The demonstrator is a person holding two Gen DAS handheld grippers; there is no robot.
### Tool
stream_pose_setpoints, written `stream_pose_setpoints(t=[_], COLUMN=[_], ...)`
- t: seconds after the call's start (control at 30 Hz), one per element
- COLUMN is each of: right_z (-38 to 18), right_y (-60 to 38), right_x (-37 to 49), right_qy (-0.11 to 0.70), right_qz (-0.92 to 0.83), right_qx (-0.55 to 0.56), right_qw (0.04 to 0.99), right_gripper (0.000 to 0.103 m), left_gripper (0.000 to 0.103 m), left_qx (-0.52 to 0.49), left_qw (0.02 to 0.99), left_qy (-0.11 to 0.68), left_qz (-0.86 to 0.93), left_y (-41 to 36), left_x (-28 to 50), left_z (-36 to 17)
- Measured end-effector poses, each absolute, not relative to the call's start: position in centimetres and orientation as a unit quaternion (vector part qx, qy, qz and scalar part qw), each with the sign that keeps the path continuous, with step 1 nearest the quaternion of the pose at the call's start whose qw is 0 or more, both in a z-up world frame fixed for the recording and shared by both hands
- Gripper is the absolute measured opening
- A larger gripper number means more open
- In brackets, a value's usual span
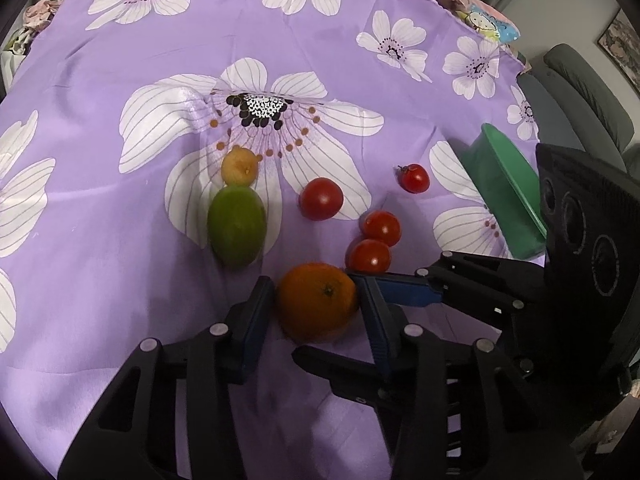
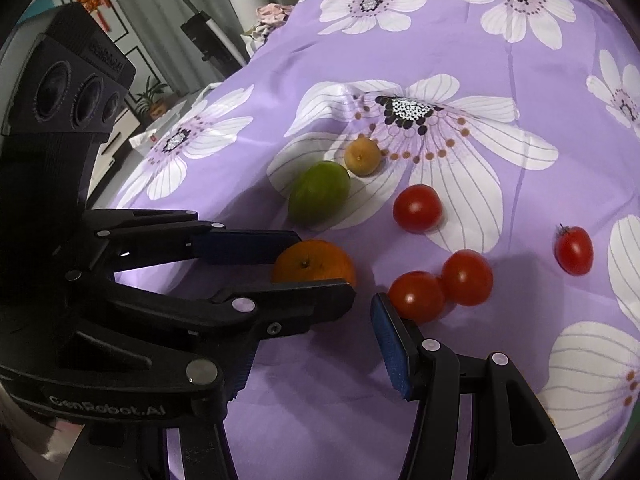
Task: Organize fruits
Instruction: 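Grasp the second orange with the right tool, then lift the held orange off the cloth toward the green bowl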
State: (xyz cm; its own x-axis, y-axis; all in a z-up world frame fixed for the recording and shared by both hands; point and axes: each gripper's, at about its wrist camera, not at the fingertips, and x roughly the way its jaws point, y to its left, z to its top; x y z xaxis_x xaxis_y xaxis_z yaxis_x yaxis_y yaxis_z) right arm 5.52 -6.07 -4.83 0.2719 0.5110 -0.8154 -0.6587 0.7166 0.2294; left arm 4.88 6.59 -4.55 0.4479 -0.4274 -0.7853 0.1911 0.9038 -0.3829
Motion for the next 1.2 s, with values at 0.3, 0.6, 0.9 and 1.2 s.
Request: stream_pose_setpoints(t=[0.3,0.6,0.9,1.2], right_z=[-4.9,-4.5,-3.7,-2.4], right_y=[-5.7,-6.3,-8.0,-9.9], right_x=[5.6,4.8,3.4,1.5], right_qy=[0.473,0.464,0.456,0.443], right_qz=[0.374,0.373,0.366,0.357], right_qx=[-0.087,-0.088,-0.074,-0.061], right_qw=[0.793,0.799,0.808,0.82], right_gripper=[0.044,0.043,0.043,0.043], left_gripper=[0.043,0.042,0.042,0.042], left_qx=[-0.122,-0.121,-0.11,-0.093], left_qw=[0.841,0.842,0.844,0.85], left_qy=[0.493,0.489,0.484,0.474], left_qz=[-0.187,-0.193,-0.201,-0.212], left_y=[6.5,6.2,4.4,2.6], left_x=[4.9,4.3,3.1,1.7], left_z=[-4.5,-4.0,-3.0,-1.6])
